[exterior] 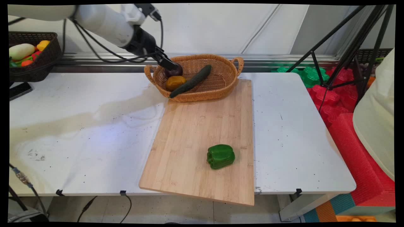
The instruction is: Pick up the cucumber from the vegetable basket
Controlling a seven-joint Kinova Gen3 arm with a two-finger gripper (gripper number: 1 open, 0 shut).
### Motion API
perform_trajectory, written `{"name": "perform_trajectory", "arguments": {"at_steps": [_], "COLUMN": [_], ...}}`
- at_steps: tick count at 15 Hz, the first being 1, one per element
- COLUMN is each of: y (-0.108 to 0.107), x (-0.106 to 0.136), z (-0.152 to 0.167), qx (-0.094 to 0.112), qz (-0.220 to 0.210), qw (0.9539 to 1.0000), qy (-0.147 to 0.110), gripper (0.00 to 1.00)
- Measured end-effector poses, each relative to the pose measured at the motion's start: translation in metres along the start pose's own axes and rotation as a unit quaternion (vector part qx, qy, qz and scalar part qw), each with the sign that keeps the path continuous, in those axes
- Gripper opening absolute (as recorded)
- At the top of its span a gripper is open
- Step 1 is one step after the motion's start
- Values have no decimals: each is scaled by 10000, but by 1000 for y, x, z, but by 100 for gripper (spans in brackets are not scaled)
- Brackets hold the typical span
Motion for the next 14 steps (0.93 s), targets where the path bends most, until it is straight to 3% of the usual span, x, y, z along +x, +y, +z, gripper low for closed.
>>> {"name": "perform_trajectory", "arguments": {"at_steps": [9, 14], "y": [17, 27], "x": [15, 19], "z": [89, 121], "qx": [-155, -201], "qz": [-592, -879], "qw": [9975, 9948], "qy": [-341, -464], "gripper": [100, 100]}}
